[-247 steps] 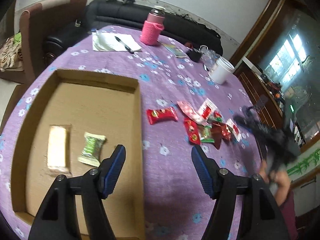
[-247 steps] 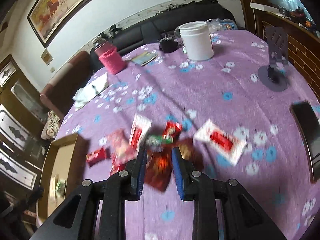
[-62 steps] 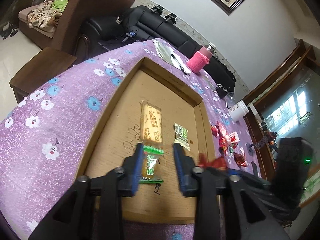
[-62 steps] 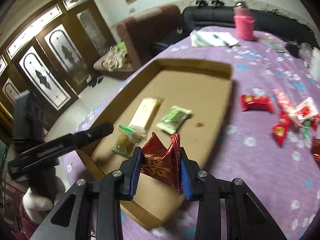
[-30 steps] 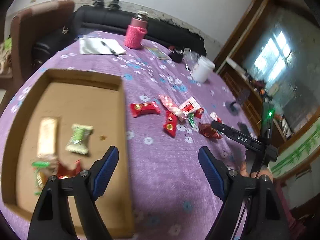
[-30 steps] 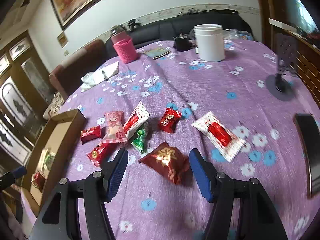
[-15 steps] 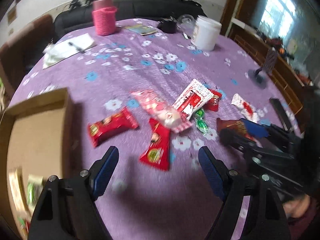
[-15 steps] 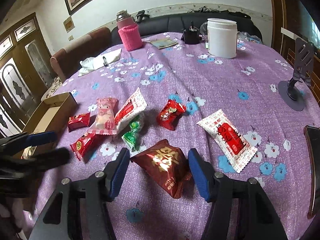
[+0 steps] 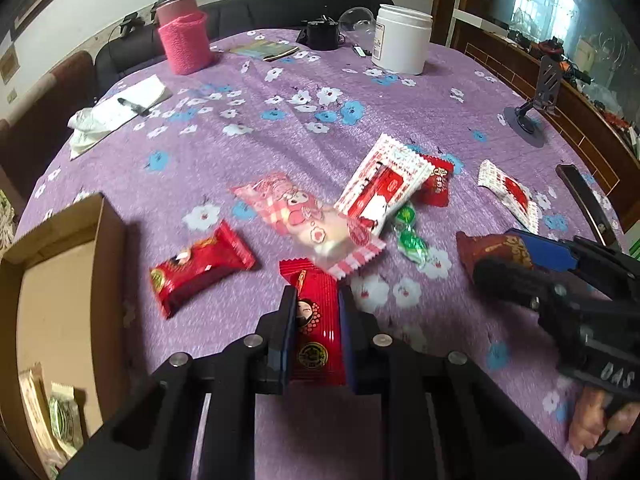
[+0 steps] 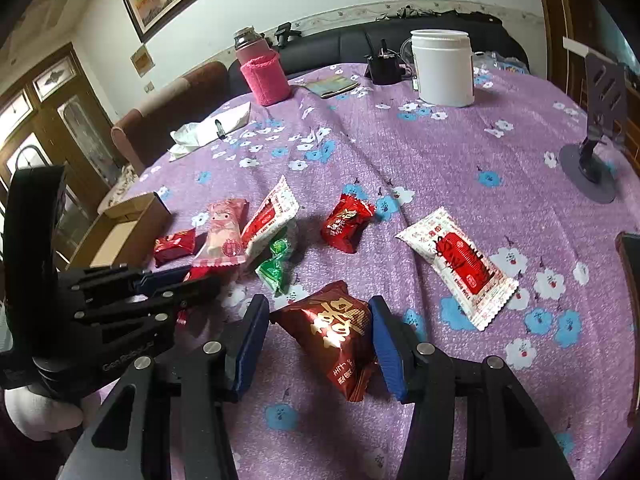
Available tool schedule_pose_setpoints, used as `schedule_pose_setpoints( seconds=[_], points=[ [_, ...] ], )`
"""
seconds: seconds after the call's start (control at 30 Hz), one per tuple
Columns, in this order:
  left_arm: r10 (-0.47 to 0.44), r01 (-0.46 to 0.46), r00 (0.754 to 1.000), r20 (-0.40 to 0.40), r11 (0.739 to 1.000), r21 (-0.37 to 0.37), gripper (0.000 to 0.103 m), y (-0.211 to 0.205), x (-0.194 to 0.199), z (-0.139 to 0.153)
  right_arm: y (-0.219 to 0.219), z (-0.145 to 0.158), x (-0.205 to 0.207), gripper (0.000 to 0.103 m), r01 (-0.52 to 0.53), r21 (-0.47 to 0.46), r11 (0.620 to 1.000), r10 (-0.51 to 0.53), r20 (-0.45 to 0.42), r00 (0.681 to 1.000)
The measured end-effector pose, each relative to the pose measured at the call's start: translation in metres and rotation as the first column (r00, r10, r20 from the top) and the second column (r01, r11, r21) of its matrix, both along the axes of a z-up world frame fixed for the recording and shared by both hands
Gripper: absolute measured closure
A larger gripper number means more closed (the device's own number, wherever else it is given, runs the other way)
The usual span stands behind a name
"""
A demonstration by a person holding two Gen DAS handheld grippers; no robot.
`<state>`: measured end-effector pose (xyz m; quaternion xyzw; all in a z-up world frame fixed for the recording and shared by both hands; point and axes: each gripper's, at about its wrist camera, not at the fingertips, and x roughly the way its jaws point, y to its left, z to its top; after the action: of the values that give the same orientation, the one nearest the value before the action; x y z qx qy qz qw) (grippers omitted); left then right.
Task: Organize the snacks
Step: 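Grasp the red gold-sealed packet with the left tool while the right tool grasps a dark red gold-printed bag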
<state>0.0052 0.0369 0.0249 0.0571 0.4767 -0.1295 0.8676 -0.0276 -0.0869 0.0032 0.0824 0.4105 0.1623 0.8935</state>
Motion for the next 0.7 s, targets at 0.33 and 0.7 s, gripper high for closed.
schedule_pose_setpoints(
  seconds=[0.33,0.7],
  points=[
    [0.06,-0.056,0.998,0.009,0.974,-0.22,0.085,0.053,-0.048,0.031,-0.007,-0.001,-0.003,0.048,-0.018,0.147,0.989,0.021,-0.016,1.0],
    [0.202,-0.167,0.977,0.068,0.925,-0.342,0.085,0.146,-0.09,0.071,0.021,0.02,-0.02,0.048,-0.051,0.181,0.982,0.052,-0.002,0.999]
  ],
)
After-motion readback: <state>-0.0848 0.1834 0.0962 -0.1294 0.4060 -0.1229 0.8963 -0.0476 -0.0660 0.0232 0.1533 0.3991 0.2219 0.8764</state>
